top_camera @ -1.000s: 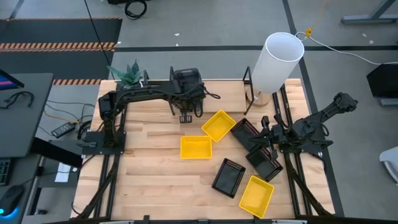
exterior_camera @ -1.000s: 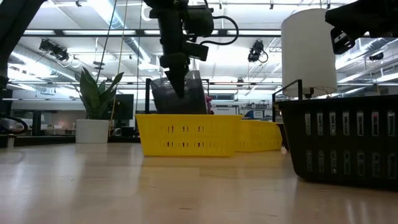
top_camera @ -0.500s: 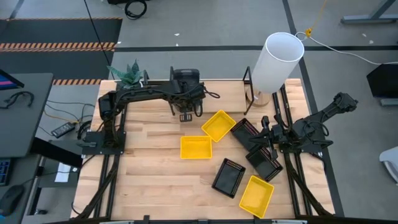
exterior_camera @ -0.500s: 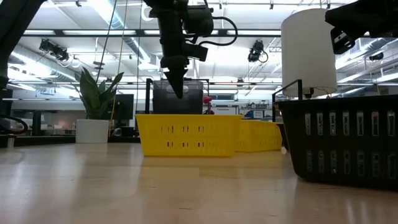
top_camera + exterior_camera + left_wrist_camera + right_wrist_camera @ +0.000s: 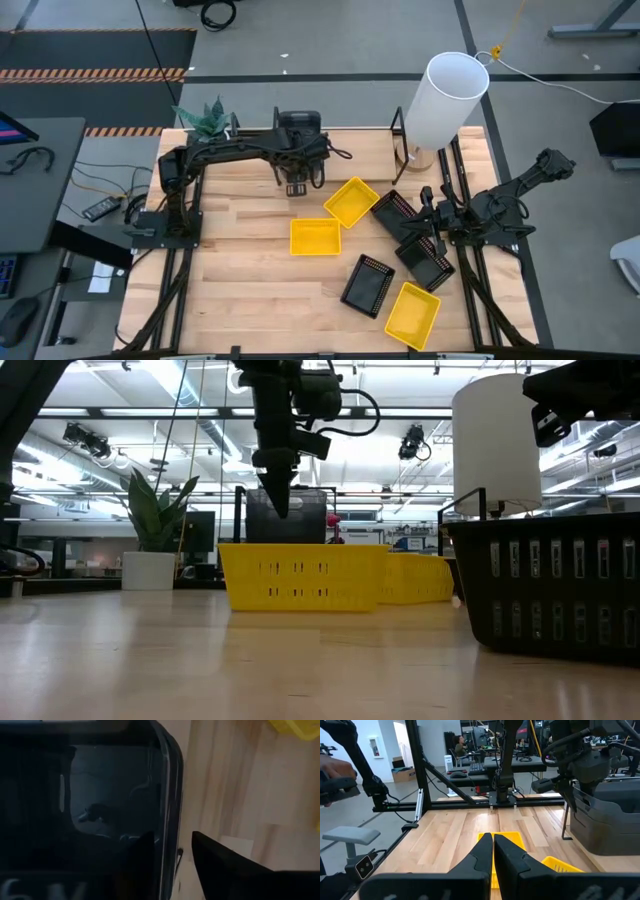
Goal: Stack baskets on shelf by color
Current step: Stack the middle yellow basket on top of the top yellow basket
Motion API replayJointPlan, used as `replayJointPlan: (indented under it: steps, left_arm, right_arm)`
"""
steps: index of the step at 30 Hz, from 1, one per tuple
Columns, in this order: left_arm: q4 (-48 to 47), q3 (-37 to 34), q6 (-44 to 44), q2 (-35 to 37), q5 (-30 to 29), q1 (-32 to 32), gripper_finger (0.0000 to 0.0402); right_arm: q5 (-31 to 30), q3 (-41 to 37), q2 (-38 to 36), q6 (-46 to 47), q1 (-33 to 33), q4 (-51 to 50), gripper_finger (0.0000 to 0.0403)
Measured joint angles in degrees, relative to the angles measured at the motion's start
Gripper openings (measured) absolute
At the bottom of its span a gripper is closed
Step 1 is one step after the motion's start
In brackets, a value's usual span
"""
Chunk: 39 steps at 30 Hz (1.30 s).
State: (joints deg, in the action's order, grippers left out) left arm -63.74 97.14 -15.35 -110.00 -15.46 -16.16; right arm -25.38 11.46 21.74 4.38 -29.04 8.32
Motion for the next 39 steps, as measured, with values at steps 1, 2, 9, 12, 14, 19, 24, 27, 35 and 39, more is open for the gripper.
replayJointPlan:
  steps: [1, 2, 9, 12, 14, 19, 24, 27, 35, 39]
  left_arm:
    - [-0.29, 0.41, 0.25, 0.00, 0.02, 0.00, 0.0143]
    - [-0.45, 0.95, 0.75, 0.00, 0.02, 0.00, 0.0144]
    - [-2.97, 6.69, 2.95, 0.02, 0.02, 0.37, 0.0157]
    - [-2.98, 9.91, 2.99, 0.03, 0.07, 1.01, 0.0166]
    - [-2.47, 11.59, 2.18, 0.15, 1.30, 1.69, 0.0170]
    - [0.48, 12.68, -2.07, 0.15, 11.00, 3.85, 0.0172]
    - [11.47, 7.47, 0.89, 0.10, 19.05, 7.21, 0.0172]
    - [20.01, 2.82, 4.48, 0.07, 17.05, 9.72, 0.0172]
    - [26.22, -1.18, 15.33, -0.77, 11.77, 12.59, 0.0172]
    - [25.62, -1.12, 20.16, -0.73, 17.91, 13.24, 0.0172]
  right_arm:
    - [0.02, 0.00, 0.00, 0.00, 0.02, 0.00, 0.0023]
    - [0.02, 0.00, 0.00, -0.02, 0.00, 0.02, 0.0023]
    - [0.00, 0.00, 0.00, 0.00, 0.02, -0.01, 0.0023]
    - [0.00, 0.00, 0.00, -0.02, 0.00, -0.01, 0.0023]
    - [0.01, 0.00, 0.00, -0.02, 0.00, -0.01, 0.0023]
    - [0.00, 0.00, 0.00, -0.01, 0.00, -0.01, 0.0023]
    - [0.01, 0.00, -0.01, -0.02, 0.01, -0.01, 0.0023]
    - [0.02, 0.00, 0.00, -0.02, 0.00, -0.01, 0.0023]
    - [0.02, 0.00, -0.01, -0.01, 0.00, -0.03, 0.0023]
    - [-0.01, 0.00, -0.02, -0.02, 0.02, -0.01, 0.0023]
